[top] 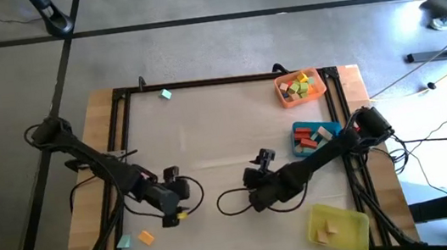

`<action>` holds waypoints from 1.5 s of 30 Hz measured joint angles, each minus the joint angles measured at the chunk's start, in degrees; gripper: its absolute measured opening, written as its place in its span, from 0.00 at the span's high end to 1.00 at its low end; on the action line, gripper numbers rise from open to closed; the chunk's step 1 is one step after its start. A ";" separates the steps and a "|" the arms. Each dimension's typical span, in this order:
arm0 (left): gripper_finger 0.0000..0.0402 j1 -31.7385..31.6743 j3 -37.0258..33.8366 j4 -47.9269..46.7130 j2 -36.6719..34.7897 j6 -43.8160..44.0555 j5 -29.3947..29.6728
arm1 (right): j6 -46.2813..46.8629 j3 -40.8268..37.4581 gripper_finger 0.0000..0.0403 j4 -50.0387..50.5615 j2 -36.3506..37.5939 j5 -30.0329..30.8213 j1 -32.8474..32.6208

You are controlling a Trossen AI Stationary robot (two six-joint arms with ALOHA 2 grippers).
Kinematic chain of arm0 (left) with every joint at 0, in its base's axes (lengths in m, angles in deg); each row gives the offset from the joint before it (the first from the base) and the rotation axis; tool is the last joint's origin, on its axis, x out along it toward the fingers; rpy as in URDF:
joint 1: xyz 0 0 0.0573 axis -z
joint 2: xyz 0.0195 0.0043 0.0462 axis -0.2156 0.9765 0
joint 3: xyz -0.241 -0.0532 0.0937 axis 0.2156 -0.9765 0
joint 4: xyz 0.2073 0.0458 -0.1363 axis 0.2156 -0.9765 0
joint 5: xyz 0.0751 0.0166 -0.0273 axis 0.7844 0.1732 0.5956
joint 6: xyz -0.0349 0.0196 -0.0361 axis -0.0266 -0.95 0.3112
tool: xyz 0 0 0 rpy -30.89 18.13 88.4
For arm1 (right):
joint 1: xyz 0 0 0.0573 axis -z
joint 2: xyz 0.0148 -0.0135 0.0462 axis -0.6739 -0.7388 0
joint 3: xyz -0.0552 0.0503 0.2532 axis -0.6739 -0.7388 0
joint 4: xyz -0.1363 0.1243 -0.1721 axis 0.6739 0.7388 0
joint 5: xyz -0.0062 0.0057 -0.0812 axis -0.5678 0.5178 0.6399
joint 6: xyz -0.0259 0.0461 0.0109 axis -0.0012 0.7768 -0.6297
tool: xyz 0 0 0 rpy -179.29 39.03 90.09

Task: Sort blocks by size
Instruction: Put the yellow triangular block into the yellow bin

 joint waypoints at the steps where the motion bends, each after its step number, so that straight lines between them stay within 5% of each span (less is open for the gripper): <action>1: 0.33 0.01 0.00 -0.41 0.64 0.34 -2.28 | -0.28 0.00 0.28 -0.56 0.02 0.06 0.31; 8: 0.28 6.21 0.02 -10.39 2.40 16.92 -16.11 | -2.90 0.00 0.28 -3.95 0.02 0.26 0.16; 18: 0.29 20.39 0.02 -11.88 3.90 36.51 -15.30 | -6.39 0.00 0.28 -6.91 0.02 0.69 0.16; 28: 0.31 28.40 0.00 -11.44 12.32 30.72 -14.84 | -7.36 0.00 0.28 -7.03 0.02 0.72 0.18; 45: 0.31 28.77 0.25 -9.96 20.59 11.64 -13.51 | -7.44 0.00 0.28 -7.22 0.06 1.60 0.18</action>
